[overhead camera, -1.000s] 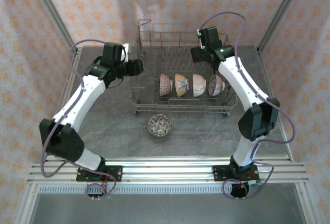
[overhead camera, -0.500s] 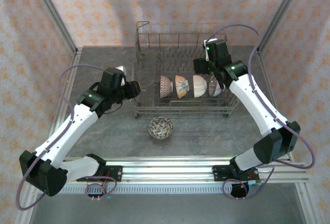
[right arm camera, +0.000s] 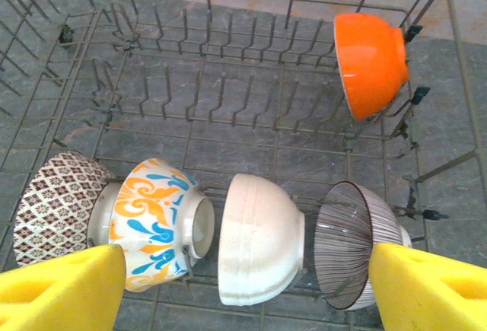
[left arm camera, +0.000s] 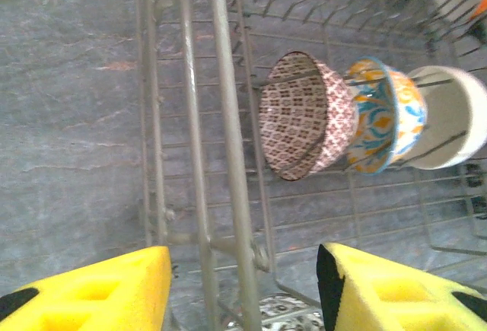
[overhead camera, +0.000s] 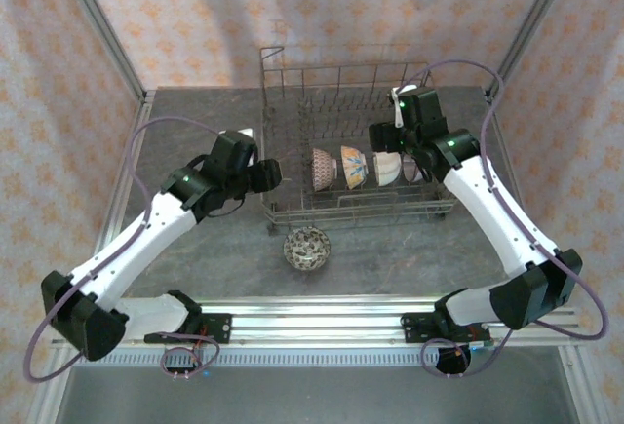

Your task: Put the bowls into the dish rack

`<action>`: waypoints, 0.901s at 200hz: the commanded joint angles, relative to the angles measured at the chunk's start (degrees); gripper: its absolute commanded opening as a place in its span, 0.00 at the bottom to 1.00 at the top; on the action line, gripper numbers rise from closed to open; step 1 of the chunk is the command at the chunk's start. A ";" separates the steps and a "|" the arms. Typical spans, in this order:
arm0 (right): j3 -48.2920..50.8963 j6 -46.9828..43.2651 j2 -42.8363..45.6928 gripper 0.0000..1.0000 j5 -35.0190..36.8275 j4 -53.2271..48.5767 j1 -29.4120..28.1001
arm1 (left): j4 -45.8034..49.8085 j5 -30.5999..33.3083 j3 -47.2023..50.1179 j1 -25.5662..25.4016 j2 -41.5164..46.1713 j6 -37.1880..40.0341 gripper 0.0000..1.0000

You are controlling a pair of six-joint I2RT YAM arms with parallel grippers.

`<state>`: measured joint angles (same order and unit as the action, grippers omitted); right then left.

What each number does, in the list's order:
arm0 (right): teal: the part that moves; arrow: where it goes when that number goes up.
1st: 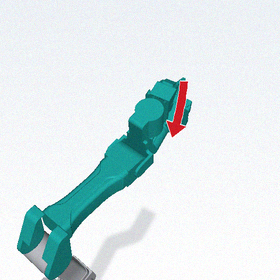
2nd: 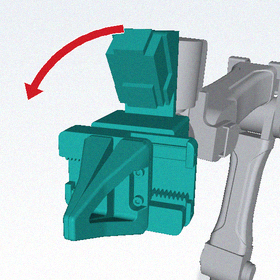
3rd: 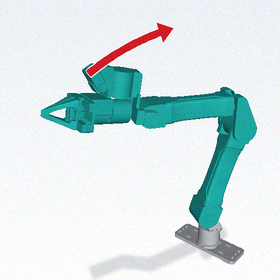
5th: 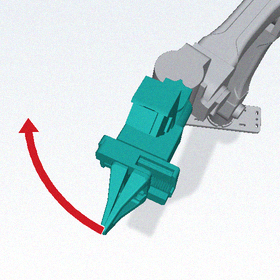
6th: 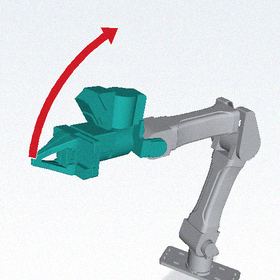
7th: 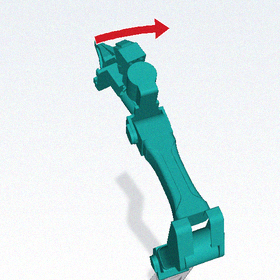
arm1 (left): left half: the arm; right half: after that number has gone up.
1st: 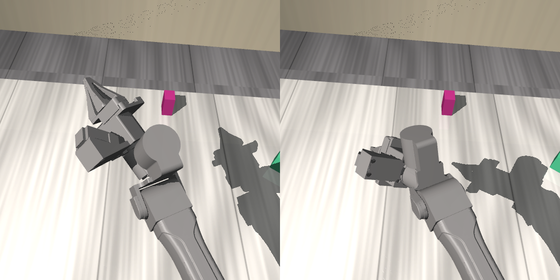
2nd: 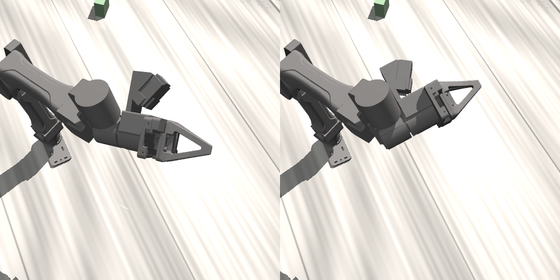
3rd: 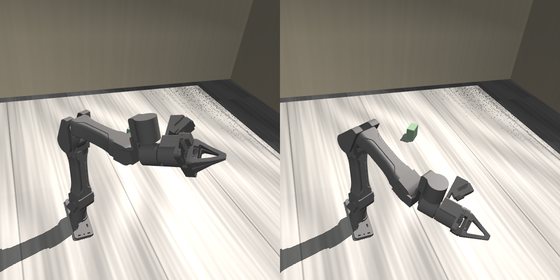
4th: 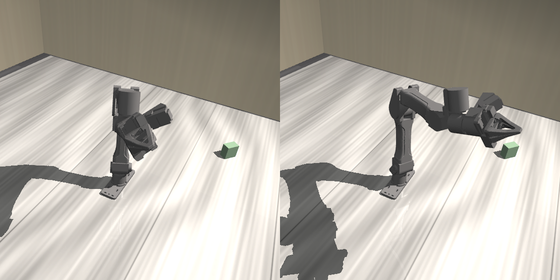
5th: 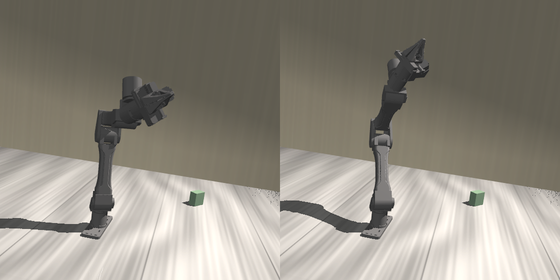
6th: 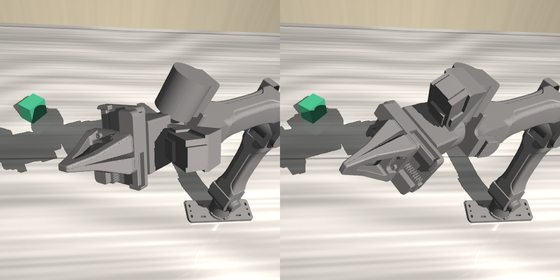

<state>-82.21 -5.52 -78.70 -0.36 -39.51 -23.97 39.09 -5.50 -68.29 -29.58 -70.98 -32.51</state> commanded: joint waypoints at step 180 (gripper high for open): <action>-1.85 -3.34 -4.39 0.88 -1.38 4.61 0.70 | 14.96 -11.87 15.82 -5.16 15.12 -0.28 0.56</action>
<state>-85.97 -7.40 -85.76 -1.15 -37.69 -23.92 55.90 -18.02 -56.29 -33.47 -55.75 -27.94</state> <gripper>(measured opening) 0.878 0.564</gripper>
